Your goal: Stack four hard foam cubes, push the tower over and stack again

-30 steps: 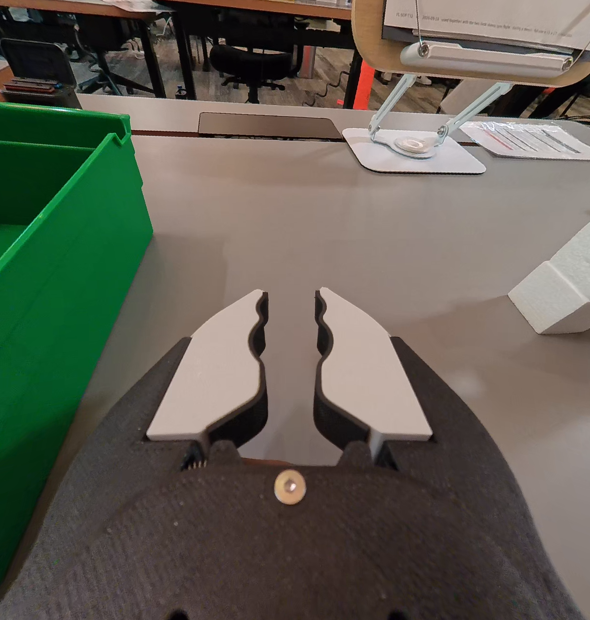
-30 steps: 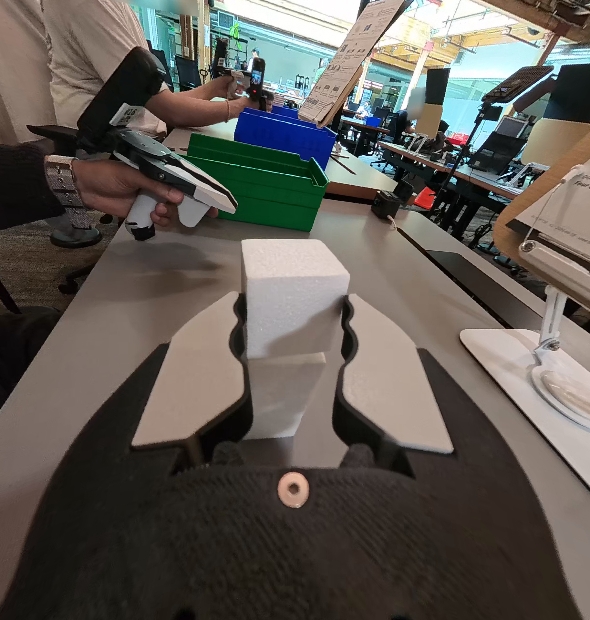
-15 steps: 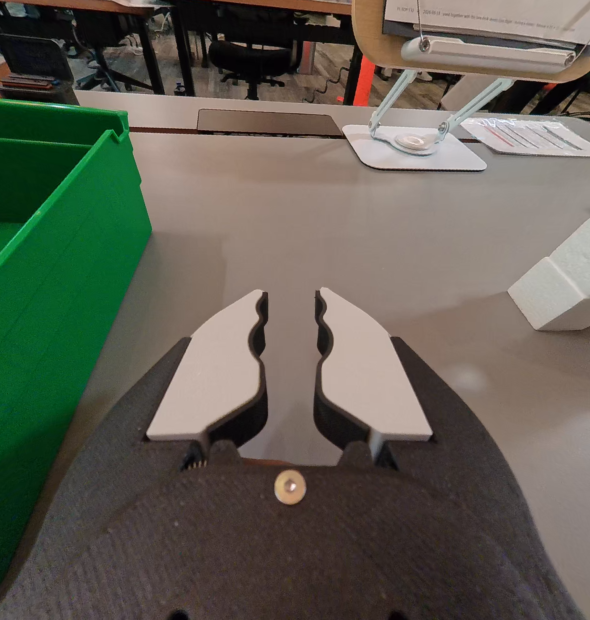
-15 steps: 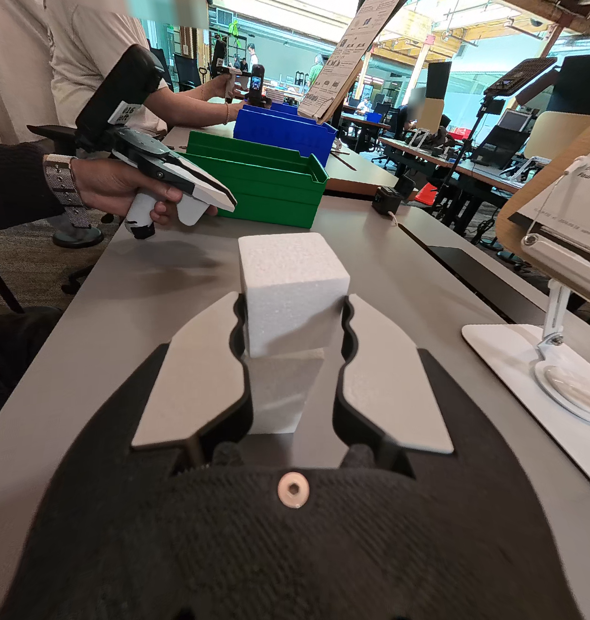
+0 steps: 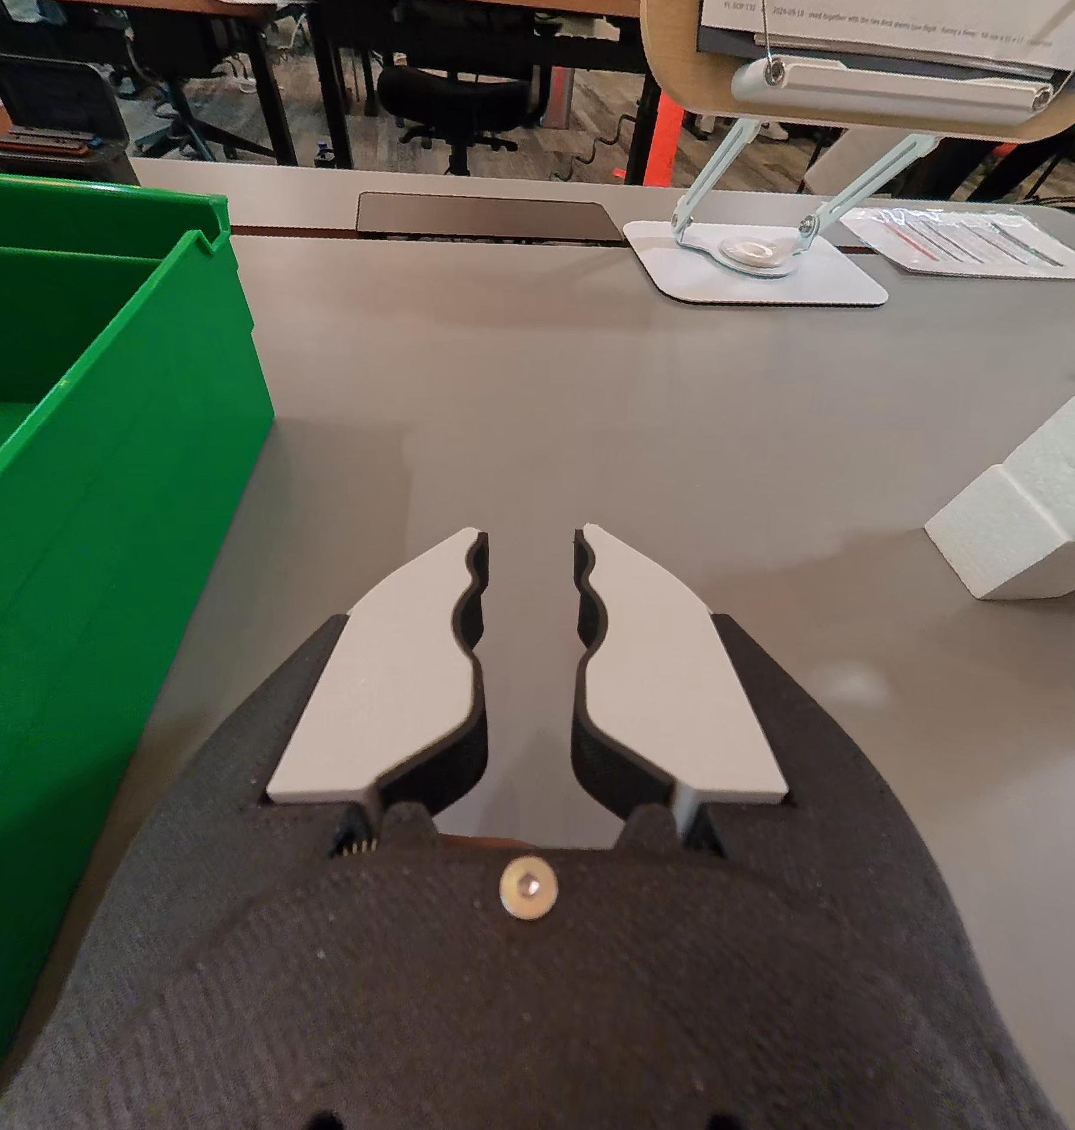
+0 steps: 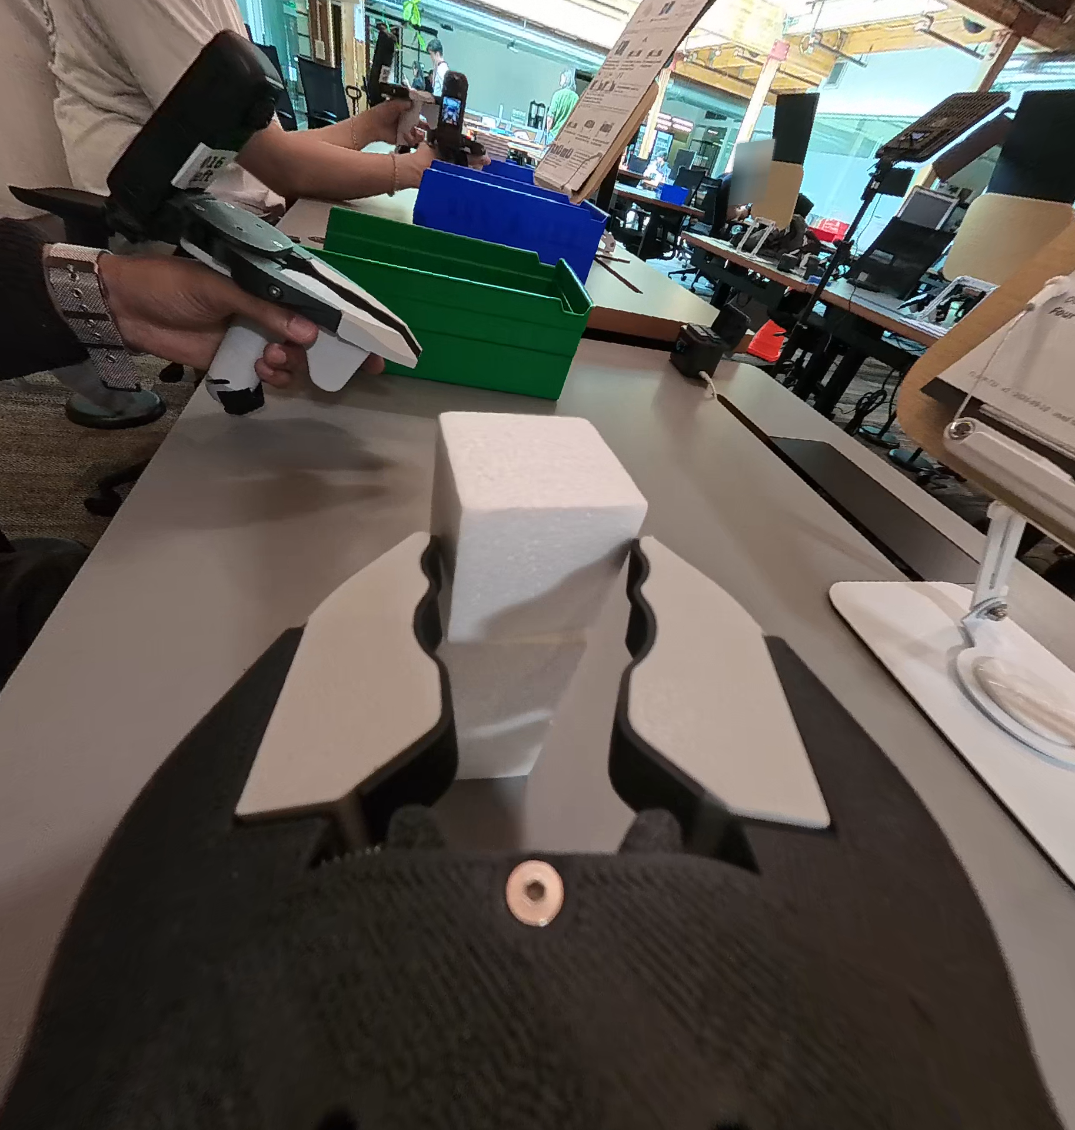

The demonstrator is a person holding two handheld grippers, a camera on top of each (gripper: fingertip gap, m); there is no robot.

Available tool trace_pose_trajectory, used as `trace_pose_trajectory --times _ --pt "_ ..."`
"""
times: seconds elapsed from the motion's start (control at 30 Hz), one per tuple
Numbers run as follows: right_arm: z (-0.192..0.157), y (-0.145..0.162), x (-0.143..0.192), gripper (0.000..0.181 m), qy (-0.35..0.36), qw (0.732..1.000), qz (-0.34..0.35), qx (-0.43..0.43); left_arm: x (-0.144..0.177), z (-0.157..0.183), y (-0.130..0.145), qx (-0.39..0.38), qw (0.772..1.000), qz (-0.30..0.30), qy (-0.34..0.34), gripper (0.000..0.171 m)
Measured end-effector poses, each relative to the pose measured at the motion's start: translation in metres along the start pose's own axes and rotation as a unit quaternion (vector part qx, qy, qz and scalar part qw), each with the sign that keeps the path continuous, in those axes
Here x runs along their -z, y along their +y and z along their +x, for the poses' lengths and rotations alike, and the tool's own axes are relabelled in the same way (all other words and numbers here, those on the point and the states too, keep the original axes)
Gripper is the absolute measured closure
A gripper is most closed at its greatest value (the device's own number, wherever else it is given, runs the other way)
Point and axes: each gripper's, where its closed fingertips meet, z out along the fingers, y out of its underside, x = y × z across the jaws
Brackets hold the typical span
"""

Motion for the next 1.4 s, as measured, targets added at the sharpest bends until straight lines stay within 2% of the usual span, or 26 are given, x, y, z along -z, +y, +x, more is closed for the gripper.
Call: trace_pose_trajectory --times 0.23,0.53,0.87,1.4 --pt "0.01 -0.013 0.005 0.122 0.03 0.999 0.029 -0.011 0.0 0.0 0.001 0.0 1.0 -0.002 0.001 0.144" --pt "0.015 -0.014 0.007 0.122 0.062 0.996 0.01 -0.056 0.0 -0.001 0.001 -0.001 1.0 -0.003 -0.001 0.144" --pt "0.007 -0.004 0.002 0.122 0.056 0.997 -0.024 -0.039 0.0 -0.002 0.001 -0.003 1.0 -0.004 -0.003 0.144" --pt "0.003 0.0 0.001 0.122 0.044 0.998 -0.034 -0.027 0.0 -0.001 0.003 -0.005 1.0 -0.008 -0.002 0.143"
